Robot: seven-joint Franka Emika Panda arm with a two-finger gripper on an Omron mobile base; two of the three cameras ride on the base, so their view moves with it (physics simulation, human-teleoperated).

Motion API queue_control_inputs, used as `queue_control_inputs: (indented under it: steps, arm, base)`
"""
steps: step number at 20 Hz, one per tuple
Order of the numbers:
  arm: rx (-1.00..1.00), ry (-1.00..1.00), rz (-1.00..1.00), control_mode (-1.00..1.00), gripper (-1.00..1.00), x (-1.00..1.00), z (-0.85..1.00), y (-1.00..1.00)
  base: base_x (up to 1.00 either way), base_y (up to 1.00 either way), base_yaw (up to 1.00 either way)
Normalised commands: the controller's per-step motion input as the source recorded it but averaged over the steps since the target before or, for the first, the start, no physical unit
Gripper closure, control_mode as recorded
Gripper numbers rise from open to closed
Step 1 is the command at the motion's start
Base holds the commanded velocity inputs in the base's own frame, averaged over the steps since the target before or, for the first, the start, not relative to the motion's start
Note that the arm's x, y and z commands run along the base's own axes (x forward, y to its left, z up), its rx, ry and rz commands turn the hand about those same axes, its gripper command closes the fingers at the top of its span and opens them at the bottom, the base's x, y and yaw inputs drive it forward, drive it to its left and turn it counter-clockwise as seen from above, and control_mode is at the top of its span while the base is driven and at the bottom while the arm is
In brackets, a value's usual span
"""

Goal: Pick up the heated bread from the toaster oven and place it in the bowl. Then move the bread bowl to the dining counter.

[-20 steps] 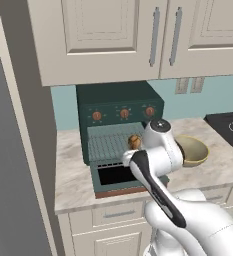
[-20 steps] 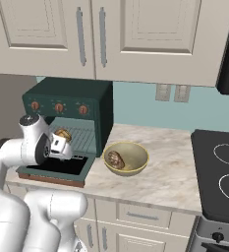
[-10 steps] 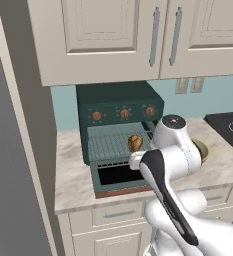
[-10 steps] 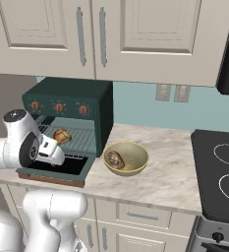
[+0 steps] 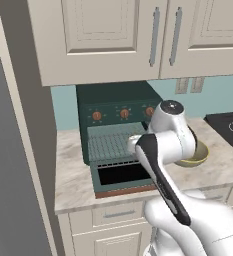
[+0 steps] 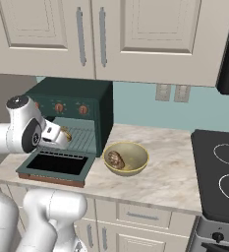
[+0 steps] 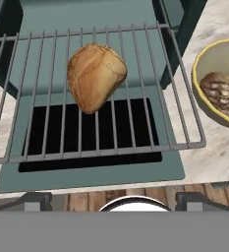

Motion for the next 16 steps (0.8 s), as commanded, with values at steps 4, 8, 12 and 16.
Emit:
queue_control_inputs:
  steps: [4, 8, 12, 16]
  arm:
    - [0.0, 0.0, -0.02, -1.0, -1.0, 0.53, -0.04, 0.0]
    - [-0.01, -0.01, 0.0, -1.0, -1.0, 0.36, -0.56, 0.0]
    - [0.0, -0.02, 0.0, -1.0, -1.0, 0.43, -0.18, 0.02]
    - [0.0, -0.05, 0.0, -1.0, -1.0, 0.4, -0.04, 0.08]
  base:
    - [0.0, 0.0, 0.0]
    - [0.0, 0.0, 0.0]
    - [0.0, 0.0, 0.0]
    - [0.0, 0.0, 0.0]
